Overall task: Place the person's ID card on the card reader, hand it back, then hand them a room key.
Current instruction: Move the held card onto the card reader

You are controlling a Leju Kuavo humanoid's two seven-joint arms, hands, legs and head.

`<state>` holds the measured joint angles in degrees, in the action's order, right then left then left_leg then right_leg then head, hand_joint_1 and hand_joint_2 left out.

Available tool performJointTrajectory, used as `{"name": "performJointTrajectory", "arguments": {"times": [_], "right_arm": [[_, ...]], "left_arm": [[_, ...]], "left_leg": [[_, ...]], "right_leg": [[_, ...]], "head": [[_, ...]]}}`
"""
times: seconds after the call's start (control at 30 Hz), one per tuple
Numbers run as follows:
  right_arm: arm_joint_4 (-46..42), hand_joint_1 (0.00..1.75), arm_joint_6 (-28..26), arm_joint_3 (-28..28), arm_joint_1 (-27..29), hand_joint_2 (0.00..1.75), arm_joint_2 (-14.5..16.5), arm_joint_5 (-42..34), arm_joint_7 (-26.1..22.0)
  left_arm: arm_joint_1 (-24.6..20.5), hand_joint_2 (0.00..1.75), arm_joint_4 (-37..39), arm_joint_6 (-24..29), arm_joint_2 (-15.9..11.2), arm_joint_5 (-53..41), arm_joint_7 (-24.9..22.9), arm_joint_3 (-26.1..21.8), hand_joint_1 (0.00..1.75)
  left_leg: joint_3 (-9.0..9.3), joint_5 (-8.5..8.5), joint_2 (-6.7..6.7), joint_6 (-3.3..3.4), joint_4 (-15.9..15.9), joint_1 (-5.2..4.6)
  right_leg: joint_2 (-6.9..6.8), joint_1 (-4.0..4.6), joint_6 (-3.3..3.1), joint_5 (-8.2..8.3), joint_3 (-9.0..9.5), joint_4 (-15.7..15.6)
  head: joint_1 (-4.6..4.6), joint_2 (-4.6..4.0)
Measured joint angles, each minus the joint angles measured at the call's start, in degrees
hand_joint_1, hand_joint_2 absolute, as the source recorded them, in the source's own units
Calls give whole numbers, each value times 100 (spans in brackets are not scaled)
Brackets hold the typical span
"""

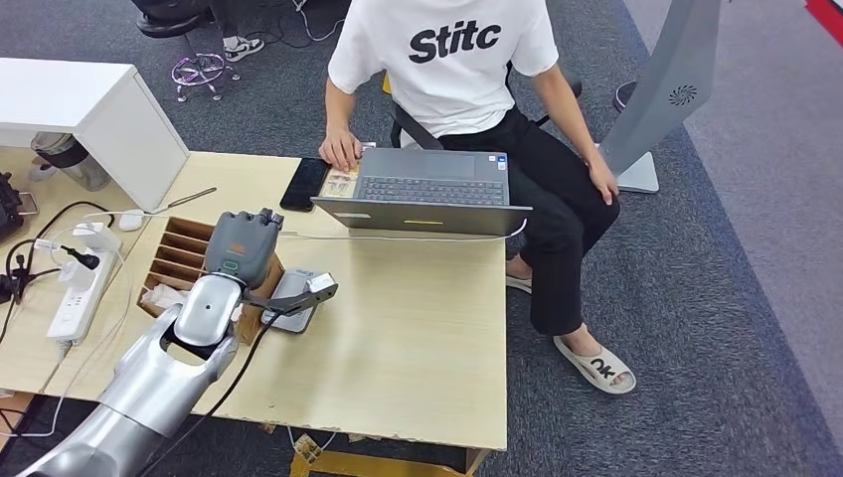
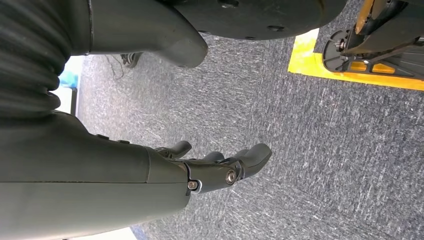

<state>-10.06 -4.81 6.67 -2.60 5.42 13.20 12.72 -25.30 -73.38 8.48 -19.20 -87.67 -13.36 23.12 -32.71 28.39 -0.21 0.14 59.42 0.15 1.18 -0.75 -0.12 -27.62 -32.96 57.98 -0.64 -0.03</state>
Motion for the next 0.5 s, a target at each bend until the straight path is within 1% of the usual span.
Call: {"name": "performJointTrajectory", "arguments": {"times": [0.2, 0.5], "right_arm": [[1, 0, 3, -27, 0, 175, 1, 45, 33], [1, 0, 9, -32, -2, 175, 4, 121, 46]], "left_arm": [[177, 175, 22, -127, -134, -25, -46, -2, 175], [215, 175, 264, 61, -125, -17, -59, -4, 175]], "left_leg": [[-1, 0, -1, 0, 0, 0], [5, -1, -1, -1, 0, -1]], "right_leg": [[-1, 0, 0, 0, 1, 0], [-1, 0, 0, 1, 4, 0]], "head": [[1, -1], [0, -1]]}}
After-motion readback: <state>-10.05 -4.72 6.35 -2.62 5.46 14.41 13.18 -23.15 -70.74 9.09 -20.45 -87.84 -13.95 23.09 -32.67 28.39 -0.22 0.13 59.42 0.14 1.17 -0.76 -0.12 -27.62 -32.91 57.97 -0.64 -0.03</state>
